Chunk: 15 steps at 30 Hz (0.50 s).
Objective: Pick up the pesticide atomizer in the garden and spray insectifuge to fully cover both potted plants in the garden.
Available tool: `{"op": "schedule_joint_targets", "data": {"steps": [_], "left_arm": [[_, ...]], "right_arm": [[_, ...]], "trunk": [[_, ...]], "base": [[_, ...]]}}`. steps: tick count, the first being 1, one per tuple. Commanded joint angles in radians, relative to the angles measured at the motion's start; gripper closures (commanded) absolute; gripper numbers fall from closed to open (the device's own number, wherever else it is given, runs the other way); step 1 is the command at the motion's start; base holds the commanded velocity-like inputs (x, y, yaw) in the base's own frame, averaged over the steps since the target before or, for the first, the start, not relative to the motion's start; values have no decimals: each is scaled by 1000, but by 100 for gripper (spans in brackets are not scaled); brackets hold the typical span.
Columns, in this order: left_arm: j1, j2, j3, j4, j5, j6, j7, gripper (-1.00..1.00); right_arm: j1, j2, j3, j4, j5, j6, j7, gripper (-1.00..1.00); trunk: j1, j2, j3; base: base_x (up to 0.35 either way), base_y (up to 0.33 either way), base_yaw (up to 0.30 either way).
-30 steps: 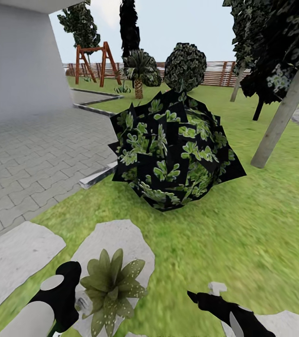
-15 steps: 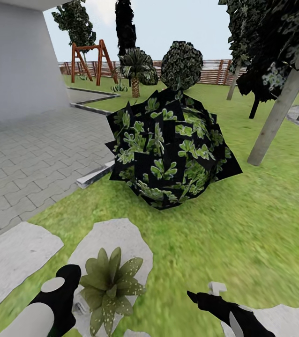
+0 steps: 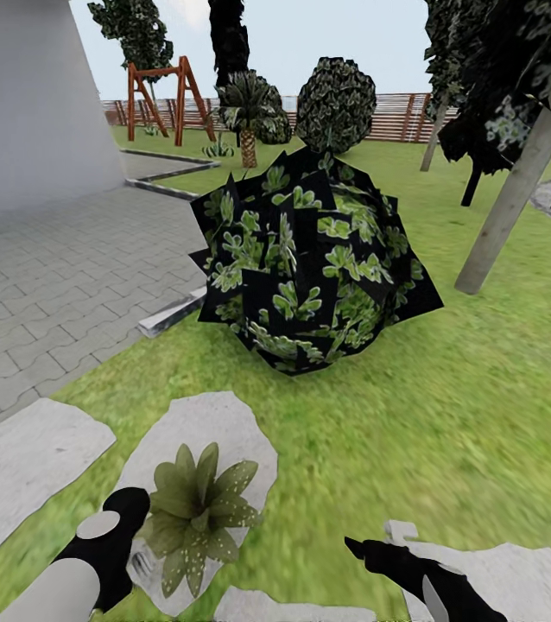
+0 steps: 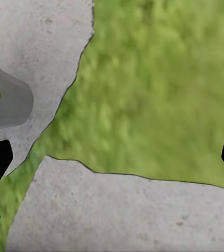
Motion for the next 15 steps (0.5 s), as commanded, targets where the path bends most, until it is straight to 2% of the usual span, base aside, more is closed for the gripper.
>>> {"op": "schedule_joint_targets", "data": {"steps": [1,6,15], "left_arm": [[0,-1,4,0,-8,9,62,100],[0,-2,8,-3,-8,9,96,100],[0,-5,6,-3,-6,9,99,100]], "right_arm": [[-1,1,-8,-2,4,8,8,-100],[-1,1,-8,-2,4,8,8,-100],[-1,1,-8,-2,4,8,8,-100]], "trunk": [[0,0,-1],[0,0,-2],[0,0,-9]], "base": [[0,0,0],[0,16,0],[0,196,-18]]}}
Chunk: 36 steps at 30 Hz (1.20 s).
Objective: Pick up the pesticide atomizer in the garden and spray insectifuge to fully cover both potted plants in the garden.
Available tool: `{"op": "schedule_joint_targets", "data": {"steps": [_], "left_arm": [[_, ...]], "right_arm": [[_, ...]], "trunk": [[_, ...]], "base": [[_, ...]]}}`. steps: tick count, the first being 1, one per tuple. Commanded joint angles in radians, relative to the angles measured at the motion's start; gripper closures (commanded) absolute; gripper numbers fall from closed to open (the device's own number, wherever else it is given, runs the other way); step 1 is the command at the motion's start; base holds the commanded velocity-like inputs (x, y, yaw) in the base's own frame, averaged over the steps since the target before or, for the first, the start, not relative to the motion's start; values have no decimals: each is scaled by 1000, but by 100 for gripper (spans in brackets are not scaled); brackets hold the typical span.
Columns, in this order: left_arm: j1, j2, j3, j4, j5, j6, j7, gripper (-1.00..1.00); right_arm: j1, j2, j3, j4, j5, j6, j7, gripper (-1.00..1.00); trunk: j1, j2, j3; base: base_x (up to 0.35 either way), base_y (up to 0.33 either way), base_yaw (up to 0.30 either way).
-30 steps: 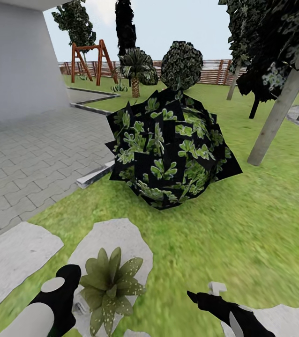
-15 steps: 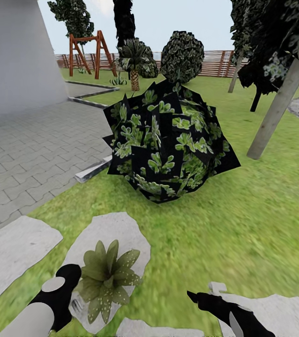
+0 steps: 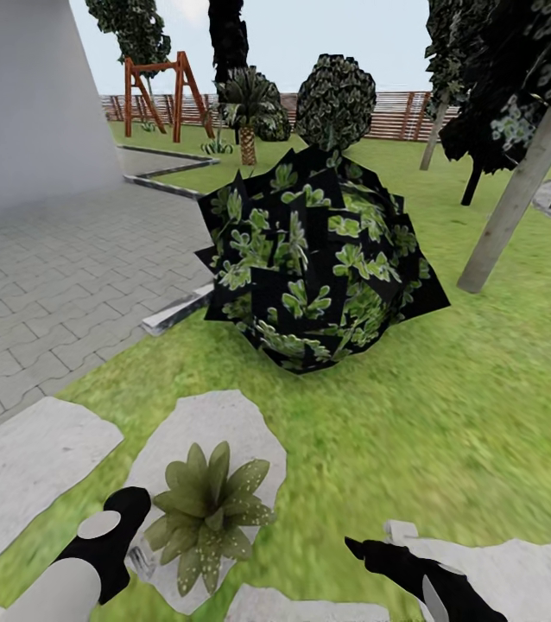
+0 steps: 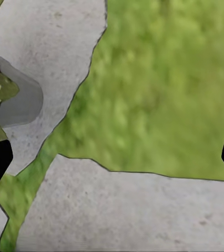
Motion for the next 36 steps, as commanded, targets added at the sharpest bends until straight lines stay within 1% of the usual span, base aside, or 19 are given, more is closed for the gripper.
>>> {"op": "schedule_joint_targets", "data": {"steps": [1,11,16,28,36], "left_arm": [[0,-1,2,-1,-7,5,-9,100],[0,-2,2,-1,-5,5,-9,100],[0,-2,2,-1,-6,5,-9,100],[0,-2,2,2,-5,5,-8,100],[0,-2,2,5,-6,5,-9,100]], "right_arm": [[-1,0,-8,-2,4,8,8,-100],[-1,0,-8,-2,4,8,8,-100],[-1,1,-8,-2,4,8,8,-100],[-1,0,-8,-2,4,8,8,-100],[-1,1,-8,-2,4,8,8,-100]], "trunk": [[0,0,-2],[0,0,-17],[0,0,-18],[0,0,-18],[0,0,-18]], "base": [[0,47,-72],[0,8,-104],[106,177,-57],[8,290,-265],[-18,31,-280]]}}
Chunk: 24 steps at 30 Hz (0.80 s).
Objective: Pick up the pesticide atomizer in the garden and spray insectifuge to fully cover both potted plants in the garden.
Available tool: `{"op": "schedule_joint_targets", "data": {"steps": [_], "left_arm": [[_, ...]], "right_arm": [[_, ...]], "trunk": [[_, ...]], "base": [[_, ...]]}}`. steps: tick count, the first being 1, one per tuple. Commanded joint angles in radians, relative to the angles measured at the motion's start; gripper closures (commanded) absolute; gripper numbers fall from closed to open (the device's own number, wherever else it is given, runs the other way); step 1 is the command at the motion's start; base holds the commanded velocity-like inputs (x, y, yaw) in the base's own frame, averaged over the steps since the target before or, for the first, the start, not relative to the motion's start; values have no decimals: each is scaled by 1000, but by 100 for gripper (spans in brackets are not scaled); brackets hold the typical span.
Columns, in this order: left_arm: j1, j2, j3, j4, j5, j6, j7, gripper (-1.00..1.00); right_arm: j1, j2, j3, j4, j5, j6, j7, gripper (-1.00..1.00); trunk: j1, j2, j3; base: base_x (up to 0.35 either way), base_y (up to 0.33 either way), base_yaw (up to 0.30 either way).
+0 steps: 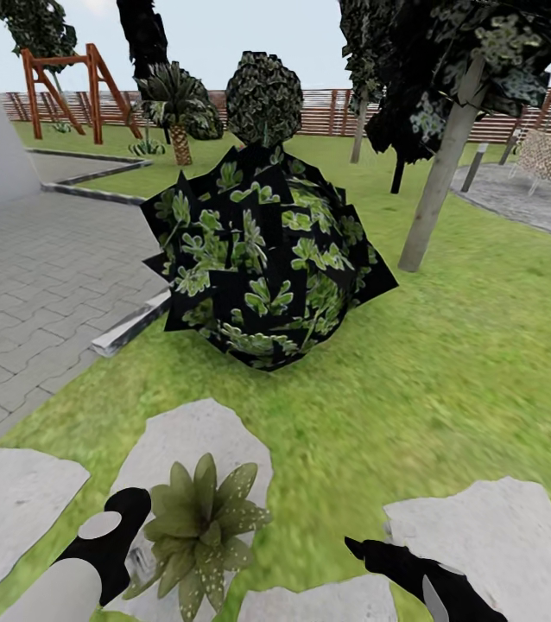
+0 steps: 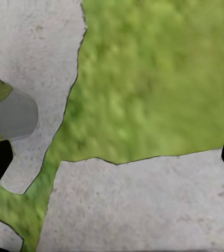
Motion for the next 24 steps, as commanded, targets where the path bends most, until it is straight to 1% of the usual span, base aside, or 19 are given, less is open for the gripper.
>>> {"op": "schedule_joint_targets", "data": {"steps": [1,5,9,19,24], "left_arm": [[0,0,2,-2,-7,5,-10,100],[0,0,2,-2,-7,5,-10,100],[0,0,2,-1,-7,5,-10,100],[0,0,2,-1,-8,5,-10,100],[0,0,2,-2,-7,5,-10,100]], "right_arm": [[-1,1,-8,-2,4,7,7,-100],[-1,1,-8,-1,4,7,7,-100],[-1,1,-8,-2,4,7,7,-100],[-1,0,-8,-2,4,7,7,-100],[-1,1,-8,-2,4,7,7,-100]], "trunk": [[0,0,-1],[0,0,-1],[0,0,-1],[0,0,-1],[0,0,-1]], "base": [[0,1,-280],[0,0,-241],[-17,16,-36],[-254,180,-9],[-221,215,-203]]}}
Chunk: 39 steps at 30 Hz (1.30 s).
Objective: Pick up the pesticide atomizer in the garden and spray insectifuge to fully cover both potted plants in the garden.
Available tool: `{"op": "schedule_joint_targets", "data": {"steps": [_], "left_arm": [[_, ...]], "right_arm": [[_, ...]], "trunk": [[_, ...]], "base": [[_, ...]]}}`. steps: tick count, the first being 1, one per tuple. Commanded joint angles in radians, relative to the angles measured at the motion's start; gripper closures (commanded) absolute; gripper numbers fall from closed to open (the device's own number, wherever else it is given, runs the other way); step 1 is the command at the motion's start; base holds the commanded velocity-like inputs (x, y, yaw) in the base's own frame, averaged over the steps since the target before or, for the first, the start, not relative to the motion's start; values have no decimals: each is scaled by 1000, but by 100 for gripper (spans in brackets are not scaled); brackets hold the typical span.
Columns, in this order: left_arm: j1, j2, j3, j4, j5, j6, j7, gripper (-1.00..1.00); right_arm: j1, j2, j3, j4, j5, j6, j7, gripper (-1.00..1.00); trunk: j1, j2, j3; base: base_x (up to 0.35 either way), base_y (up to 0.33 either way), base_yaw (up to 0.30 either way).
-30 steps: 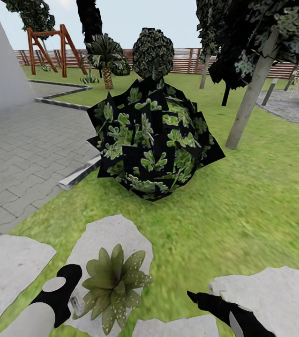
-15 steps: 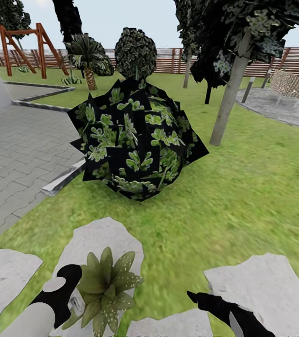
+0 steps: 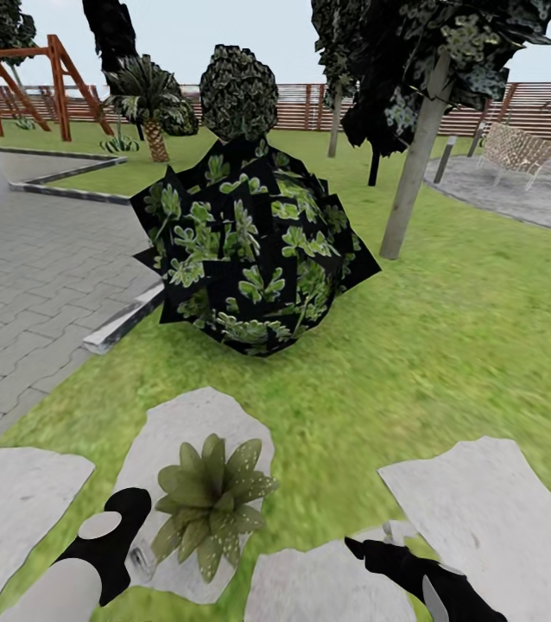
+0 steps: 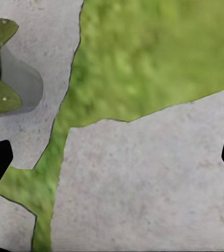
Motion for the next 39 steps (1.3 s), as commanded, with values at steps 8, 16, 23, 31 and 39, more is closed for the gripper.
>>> {"op": "schedule_joint_targets", "data": {"steps": [8,16,23,31,39], "left_arm": [[0,0,2,-1,-7,5,-8,100],[0,0,2,-1,-7,5,-9,100],[0,-2,1,-2,-7,5,-8,100],[0,-3,3,-3,-6,5,-7,100],[0,-3,3,-4,-1,5,-7,100]], "right_arm": [[-1,1,-8,-2,4,8,8,-100],[-1,1,-8,-2,4,8,8,-100],[-1,1,-8,-2,4,8,7,-100],[-1,1,-8,-2,4,8,7,-100],[-1,1,-8,-2,4,8,7,-100]], "trunk": [[0,0,-1],[0,0,-1],[0,0,-1],[0,0,-1],[0,0,-1]], "base": [[-15,289,-269],[0,136,-270],[0,3,-269],[0,0,-200],[44,40,-8]]}}
